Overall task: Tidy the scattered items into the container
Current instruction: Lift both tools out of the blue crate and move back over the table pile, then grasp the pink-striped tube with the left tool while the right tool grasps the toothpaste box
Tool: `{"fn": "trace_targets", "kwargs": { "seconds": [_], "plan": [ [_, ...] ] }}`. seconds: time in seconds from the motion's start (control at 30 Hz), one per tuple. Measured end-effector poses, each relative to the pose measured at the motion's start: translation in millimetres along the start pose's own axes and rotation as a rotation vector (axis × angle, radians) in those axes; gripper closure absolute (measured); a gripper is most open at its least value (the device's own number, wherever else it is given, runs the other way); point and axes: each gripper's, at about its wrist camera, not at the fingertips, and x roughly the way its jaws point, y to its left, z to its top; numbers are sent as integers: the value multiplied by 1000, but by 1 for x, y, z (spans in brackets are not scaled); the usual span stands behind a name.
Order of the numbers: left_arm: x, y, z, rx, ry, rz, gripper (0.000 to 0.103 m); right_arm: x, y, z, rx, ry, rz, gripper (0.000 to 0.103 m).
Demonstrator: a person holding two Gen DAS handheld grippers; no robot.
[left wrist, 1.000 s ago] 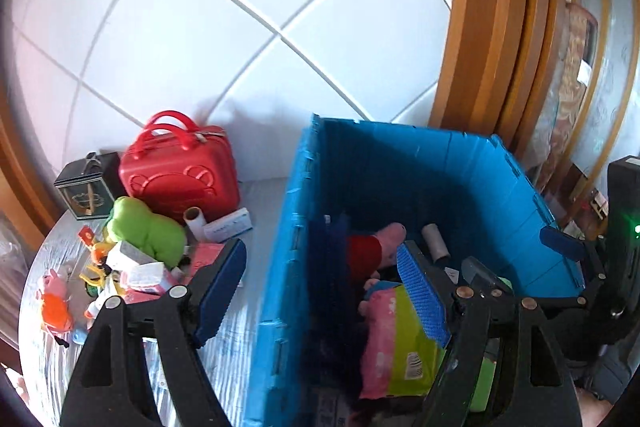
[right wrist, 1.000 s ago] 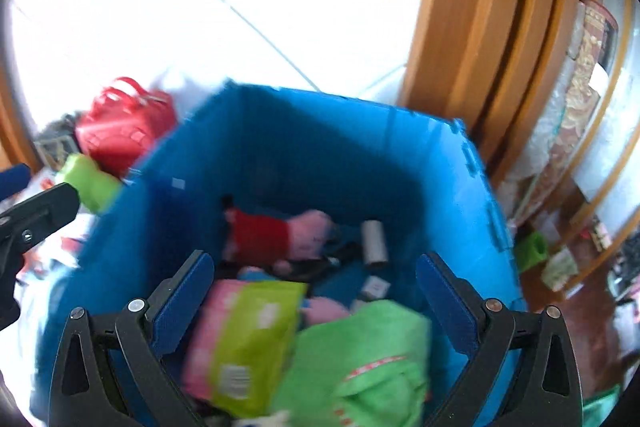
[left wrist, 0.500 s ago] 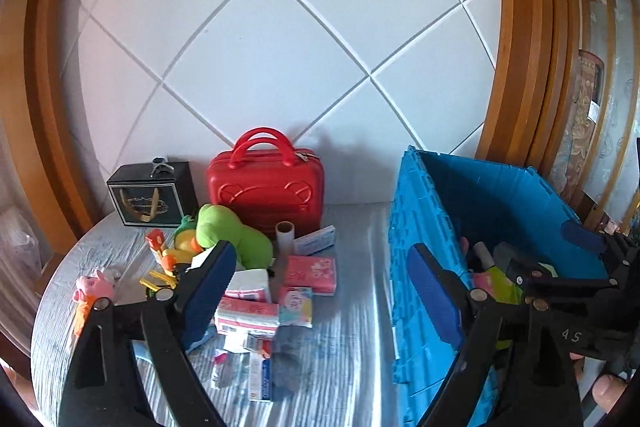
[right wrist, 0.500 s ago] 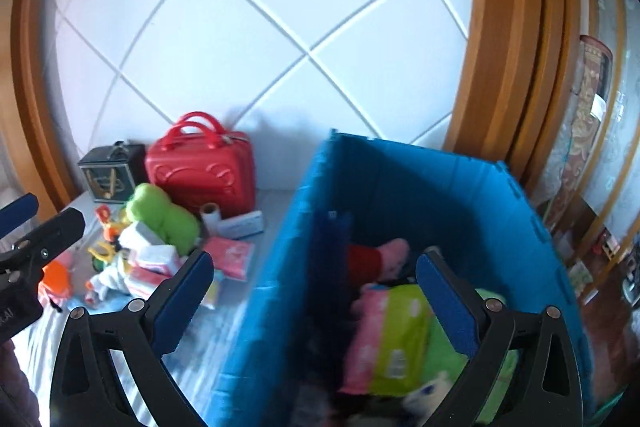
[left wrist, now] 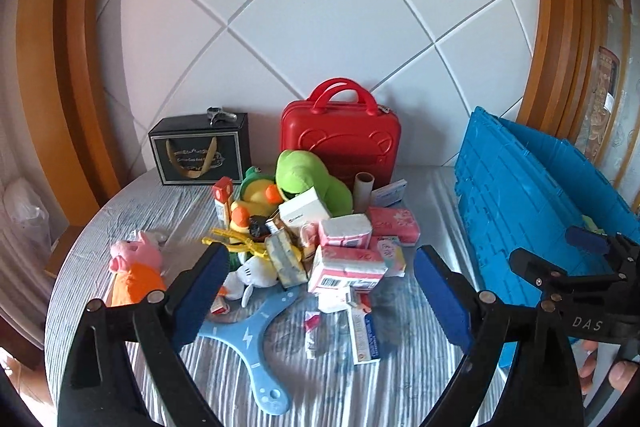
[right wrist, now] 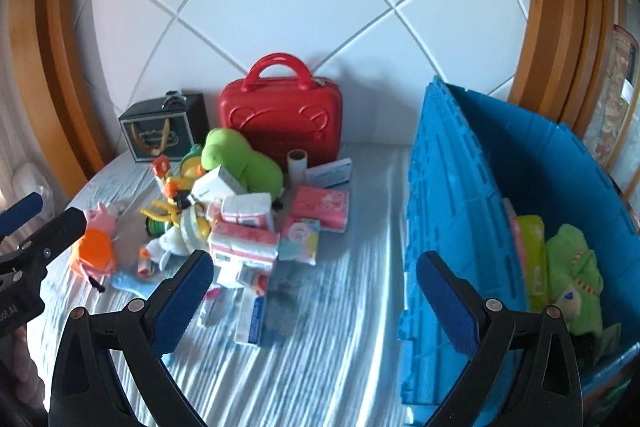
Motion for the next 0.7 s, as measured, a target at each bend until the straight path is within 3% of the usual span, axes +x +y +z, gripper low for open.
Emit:
{"fn": "trace_targets", "kwargs": {
  "seconds": [0.33,0.63,0.7],
  "plan": [
    [69,43,-72,-34,175,81,9,86,31,-60,24,206,47,0],
    [148,30,-136,-41,360,118,9,170,36,-104,58,364,68,0],
    [163,23,-146,-25,389,126,13,186,33,-112,71,395,83,0]
  ]
}}
